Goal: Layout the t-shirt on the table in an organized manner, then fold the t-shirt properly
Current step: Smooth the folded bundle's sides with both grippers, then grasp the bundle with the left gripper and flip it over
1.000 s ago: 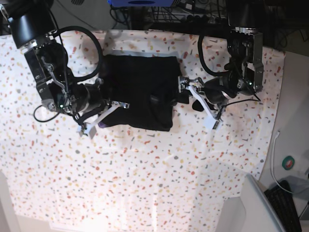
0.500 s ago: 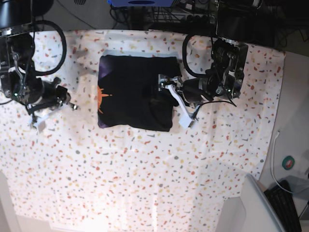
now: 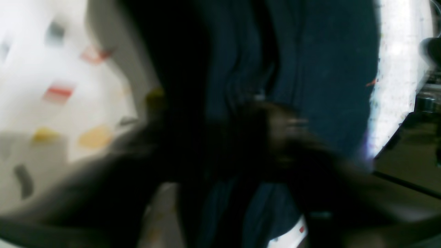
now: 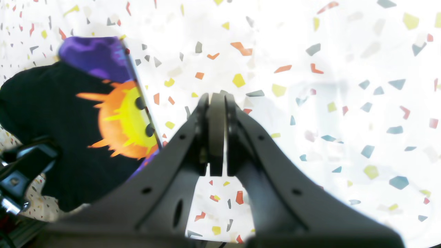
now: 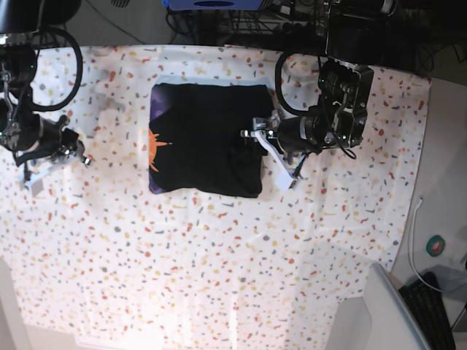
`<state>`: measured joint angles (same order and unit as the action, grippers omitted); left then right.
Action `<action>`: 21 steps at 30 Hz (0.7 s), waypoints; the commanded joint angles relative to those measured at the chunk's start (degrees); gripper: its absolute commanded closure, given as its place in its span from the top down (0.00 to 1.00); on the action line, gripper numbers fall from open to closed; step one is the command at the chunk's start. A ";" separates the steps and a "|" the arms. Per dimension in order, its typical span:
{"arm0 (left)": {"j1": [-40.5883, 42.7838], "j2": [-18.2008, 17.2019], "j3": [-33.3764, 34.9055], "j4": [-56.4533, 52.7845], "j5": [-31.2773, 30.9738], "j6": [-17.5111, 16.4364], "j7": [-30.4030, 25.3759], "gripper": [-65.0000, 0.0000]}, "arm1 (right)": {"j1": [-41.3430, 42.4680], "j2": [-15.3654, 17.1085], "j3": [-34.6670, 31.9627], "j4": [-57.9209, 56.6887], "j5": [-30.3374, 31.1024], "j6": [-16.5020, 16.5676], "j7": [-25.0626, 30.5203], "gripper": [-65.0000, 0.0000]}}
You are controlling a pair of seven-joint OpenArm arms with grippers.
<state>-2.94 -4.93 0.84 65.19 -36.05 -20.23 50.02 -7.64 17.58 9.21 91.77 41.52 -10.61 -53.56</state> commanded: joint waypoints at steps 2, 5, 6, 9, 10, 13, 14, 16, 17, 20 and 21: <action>-0.27 -0.13 0.08 0.44 3.66 3.04 1.19 0.07 | 0.65 0.75 1.38 0.94 0.20 0.55 0.59 0.00; -2.12 -0.57 0.43 0.26 6.73 3.13 1.63 0.00 | 0.65 1.01 1.38 0.94 0.11 0.55 0.59 0.00; -2.73 -0.65 1.40 0.26 7.70 3.04 1.63 0.00 | 0.65 1.10 1.38 0.94 0.11 0.55 0.59 0.00; -6.42 -4.26 10.72 0.26 10.78 3.04 1.37 0.00 | 0.74 1.10 1.73 0.76 0.11 0.55 0.59 0.00; -7.92 -5.31 15.03 0.26 11.48 3.04 1.19 0.00 | 0.74 1.10 2.17 0.76 0.11 0.55 0.59 0.00; -13.63 -8.92 27.95 0.35 12.27 3.04 1.01 0.00 | 0.74 1.10 2.70 0.67 0.11 0.55 0.59 0.00; -16.01 -9.53 32.78 0.35 13.06 3.04 0.75 0.00 | 0.65 1.10 3.31 0.67 0.11 0.55 0.59 0.00; -20.23 -10.50 41.75 0.35 15.44 3.04 -2.42 0.00 | 0.03 1.10 4.46 0.67 0.11 0.55 0.59 0.00; -21.98 -10.59 45.80 0.35 16.84 3.04 -4.61 0.00 | -0.14 1.10 4.90 0.67 0.11 0.55 0.59 0.00; -25.76 -10.06 56.26 0.35 21.68 3.04 -10.33 0.00 | -0.58 1.10 4.99 0.67 0.11 0.55 0.51 0.00; -26.73 -9.27 59.33 0.35 23.17 3.04 -11.38 0.00 | -1.11 1.10 4.99 0.67 0.11 0.55 0.51 0.00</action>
<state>-28.60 -14.74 60.64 64.84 -12.38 -16.88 39.31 -9.19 17.96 13.87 91.61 41.43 -10.46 -53.56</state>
